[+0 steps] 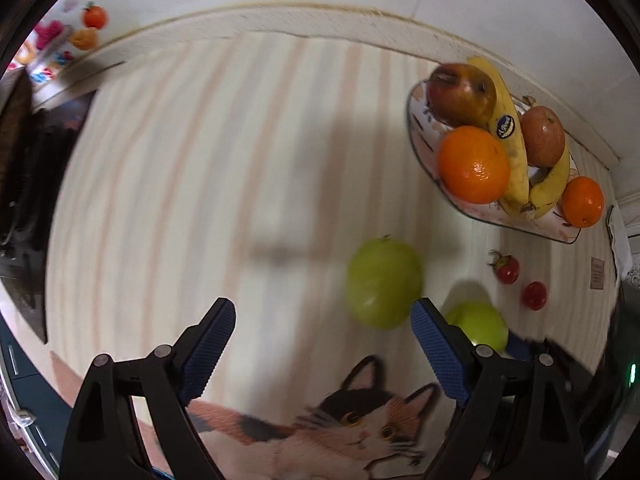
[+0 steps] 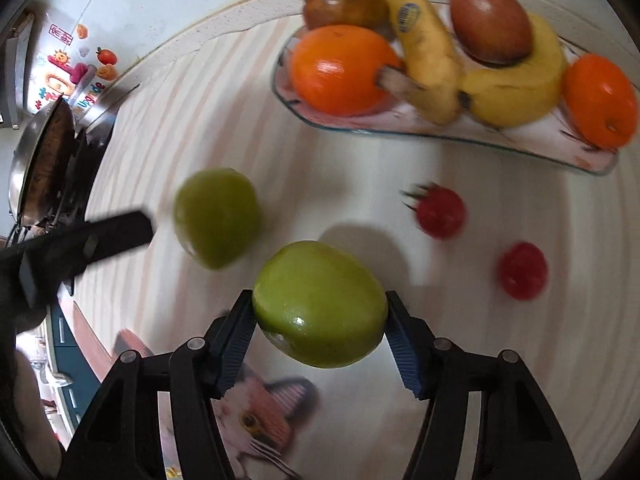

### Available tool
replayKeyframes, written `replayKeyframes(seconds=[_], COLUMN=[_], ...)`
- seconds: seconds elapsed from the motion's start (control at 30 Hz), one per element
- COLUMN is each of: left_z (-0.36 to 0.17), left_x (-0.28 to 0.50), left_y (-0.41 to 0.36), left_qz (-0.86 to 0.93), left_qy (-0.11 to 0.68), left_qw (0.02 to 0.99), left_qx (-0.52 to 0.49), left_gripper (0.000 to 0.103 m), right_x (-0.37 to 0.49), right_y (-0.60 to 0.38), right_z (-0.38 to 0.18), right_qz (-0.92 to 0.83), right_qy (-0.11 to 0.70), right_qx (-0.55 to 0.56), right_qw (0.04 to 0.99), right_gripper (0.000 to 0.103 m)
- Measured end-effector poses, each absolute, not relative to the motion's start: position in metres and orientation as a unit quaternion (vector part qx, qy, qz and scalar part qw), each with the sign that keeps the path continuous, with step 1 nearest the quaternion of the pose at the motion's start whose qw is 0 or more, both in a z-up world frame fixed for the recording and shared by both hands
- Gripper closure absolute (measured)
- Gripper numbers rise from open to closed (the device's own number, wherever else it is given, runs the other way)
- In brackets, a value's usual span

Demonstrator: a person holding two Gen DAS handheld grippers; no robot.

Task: Organize fruits
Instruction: 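Grasp a green apple with the right gripper while the left grasps the other green apple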

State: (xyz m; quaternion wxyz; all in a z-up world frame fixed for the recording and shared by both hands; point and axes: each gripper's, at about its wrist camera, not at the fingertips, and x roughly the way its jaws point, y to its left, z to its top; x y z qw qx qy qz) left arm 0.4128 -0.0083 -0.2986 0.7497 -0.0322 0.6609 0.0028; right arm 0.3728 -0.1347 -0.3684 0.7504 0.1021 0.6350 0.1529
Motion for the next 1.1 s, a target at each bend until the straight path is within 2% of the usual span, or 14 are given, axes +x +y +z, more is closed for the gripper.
replayKeyframes(seconds=[0.17, 0.23, 0.27, 0.67, 1.1], left_z=[-0.332, -0.342, -0.346, -0.349, -0.347], left_x=[0.436, 0.442, 0.443, 0.392, 0.386], left_y=[-0.03, -0.039, -0.043, -0.044, -0.027], left_qz=[-0.03, -0.041, -0.041, -0.046, -0.023], left_qy=[0.702, 0.705, 0.706, 0.704, 0.692], left_qw=[0.711, 0.707, 0.707, 0.709, 0.721], left_qx=[-0.035, -0.025, -0.012, 0.016, -0.018], left_gripper=[0.013, 0.03, 0.051, 0.051, 0.051], right_x=[0.363, 0.359, 0.358, 0.371, 0.377], right_y=[-0.152, -0.156, -0.157, -0.168, -0.137], right_z=[-0.366, -0.368, -0.368, -0.368, -0.365], right_qz=[0.141, 0.138, 0.137, 0.138, 0.152], right_qy=[0.641, 0.642, 0.642, 0.639, 0.613], right_qx=[0.113, 0.119, 0.121, 0.129, 0.053], right_qw=[0.746, 0.745, 0.745, 0.745, 0.773], right_gripper=[0.038, 0.038, 0.038, 0.037, 0.037])
